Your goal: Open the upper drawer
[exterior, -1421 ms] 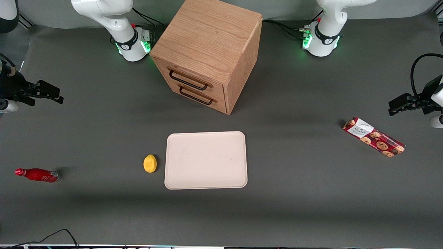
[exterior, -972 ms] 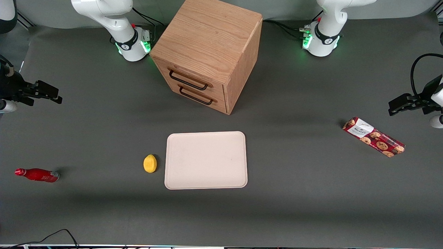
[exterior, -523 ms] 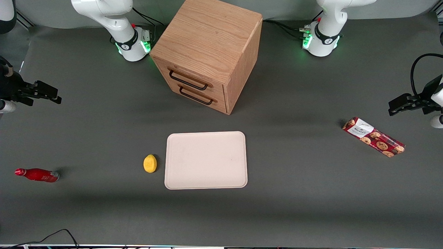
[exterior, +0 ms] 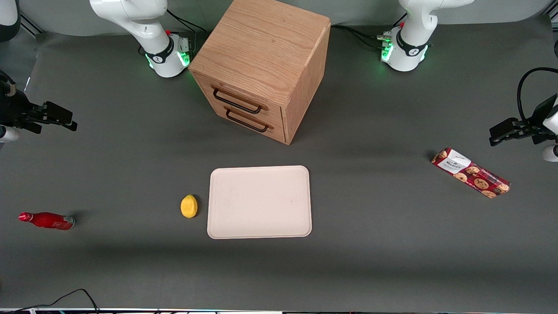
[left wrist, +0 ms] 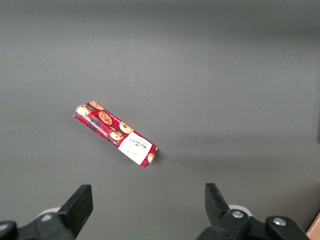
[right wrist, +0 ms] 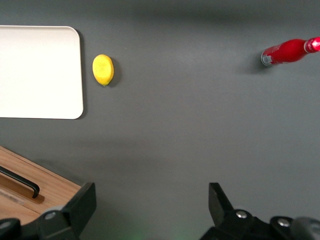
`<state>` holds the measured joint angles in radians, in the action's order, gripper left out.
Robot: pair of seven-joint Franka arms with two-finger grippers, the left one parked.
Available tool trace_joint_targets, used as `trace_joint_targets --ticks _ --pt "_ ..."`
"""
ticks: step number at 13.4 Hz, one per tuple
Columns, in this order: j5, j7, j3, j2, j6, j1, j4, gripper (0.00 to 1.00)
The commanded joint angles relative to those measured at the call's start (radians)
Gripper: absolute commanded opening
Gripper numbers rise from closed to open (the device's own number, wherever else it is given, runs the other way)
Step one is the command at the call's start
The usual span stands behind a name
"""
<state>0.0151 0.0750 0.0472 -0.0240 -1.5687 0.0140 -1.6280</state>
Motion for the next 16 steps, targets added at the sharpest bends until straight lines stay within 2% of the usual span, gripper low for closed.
trace_joint_targets --ticks 1,6,10,12,13,14,16 --pt "-0.004 -0.001 -0.004 -0.005 0.013 0.067 0.014 1.0" --pt "-0.003 0.008 0.011 -0.004 0.07 0.248 0.014 1.0" --pt "-0.001 -0.006 0.022 0.018 0.067 0.478 0.014 1.0" --pt "0.037 0.003 0.051 0.058 0.062 0.552 0.048 1.0" --pt "0.077 0.011 0.074 0.071 0.062 0.569 0.056 1.0" --pt "0.113 0.02 0.082 0.078 0.061 0.577 0.056 1.0" --pt "0.14 0.022 0.08 0.095 0.056 0.578 0.06 1.0"
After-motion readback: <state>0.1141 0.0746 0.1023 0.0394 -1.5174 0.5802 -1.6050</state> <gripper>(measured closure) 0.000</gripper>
